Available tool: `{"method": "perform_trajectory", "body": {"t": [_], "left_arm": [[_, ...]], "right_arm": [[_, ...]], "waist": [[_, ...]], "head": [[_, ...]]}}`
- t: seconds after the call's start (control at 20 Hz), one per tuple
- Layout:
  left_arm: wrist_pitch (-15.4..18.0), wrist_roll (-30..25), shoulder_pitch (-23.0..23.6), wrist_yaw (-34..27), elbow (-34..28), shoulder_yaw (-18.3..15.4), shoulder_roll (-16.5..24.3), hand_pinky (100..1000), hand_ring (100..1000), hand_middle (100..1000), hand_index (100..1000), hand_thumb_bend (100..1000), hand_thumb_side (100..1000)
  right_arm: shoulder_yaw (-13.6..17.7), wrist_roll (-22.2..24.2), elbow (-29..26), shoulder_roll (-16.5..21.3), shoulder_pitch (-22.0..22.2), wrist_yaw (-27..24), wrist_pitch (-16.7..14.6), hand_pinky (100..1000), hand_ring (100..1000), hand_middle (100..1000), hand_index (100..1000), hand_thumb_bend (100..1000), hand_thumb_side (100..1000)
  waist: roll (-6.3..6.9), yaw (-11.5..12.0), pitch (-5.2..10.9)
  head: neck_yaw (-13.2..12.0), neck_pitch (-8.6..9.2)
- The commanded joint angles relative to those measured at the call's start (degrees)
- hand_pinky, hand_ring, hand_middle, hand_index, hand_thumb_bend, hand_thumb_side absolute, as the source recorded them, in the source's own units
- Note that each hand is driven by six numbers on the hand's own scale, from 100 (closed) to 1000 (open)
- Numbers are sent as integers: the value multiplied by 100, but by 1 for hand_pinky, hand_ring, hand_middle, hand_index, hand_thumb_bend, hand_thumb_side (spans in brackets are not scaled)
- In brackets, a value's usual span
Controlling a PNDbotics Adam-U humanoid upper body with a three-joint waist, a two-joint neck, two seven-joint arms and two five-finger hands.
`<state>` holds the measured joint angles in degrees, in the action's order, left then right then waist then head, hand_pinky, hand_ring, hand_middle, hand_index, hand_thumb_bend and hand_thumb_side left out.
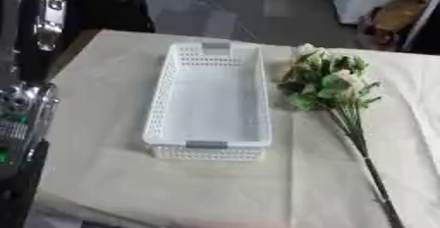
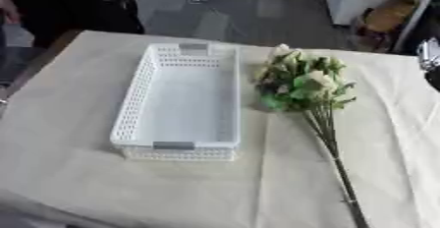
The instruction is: Pick up objects on the table and place them in the box.
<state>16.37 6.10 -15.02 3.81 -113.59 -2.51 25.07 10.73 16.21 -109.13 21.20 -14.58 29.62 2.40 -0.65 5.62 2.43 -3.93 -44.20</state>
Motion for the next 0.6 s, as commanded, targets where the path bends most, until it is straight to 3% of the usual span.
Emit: {"method": "perform_trajectory", "body": {"t": [0.05,0.25,0.6], "left_arm": [[-26,-9,-49,-6,-100,-34,109,579,720,667,840,100,764],[-33,-38,-65,-31,-100,-9,110,579,721,671,840,100,765],[-34,-66,-91,-58,-100,14,95,579,721,672,841,100,765]], "right_arm": [[-302,130,769,346,-153,-717,43,748,839,841,882,100,821],[-844,333,2051,860,-498,-1306,-95,756,847,851,884,100,874],[-1464,688,3293,1045,-1014,-1159,-310,770,847,859,888,100,905]], "waist": [[-8,38,52],[-24,116,64],[-32,185,58]], "head": [[5,9],[59,9],[102,9]]}}
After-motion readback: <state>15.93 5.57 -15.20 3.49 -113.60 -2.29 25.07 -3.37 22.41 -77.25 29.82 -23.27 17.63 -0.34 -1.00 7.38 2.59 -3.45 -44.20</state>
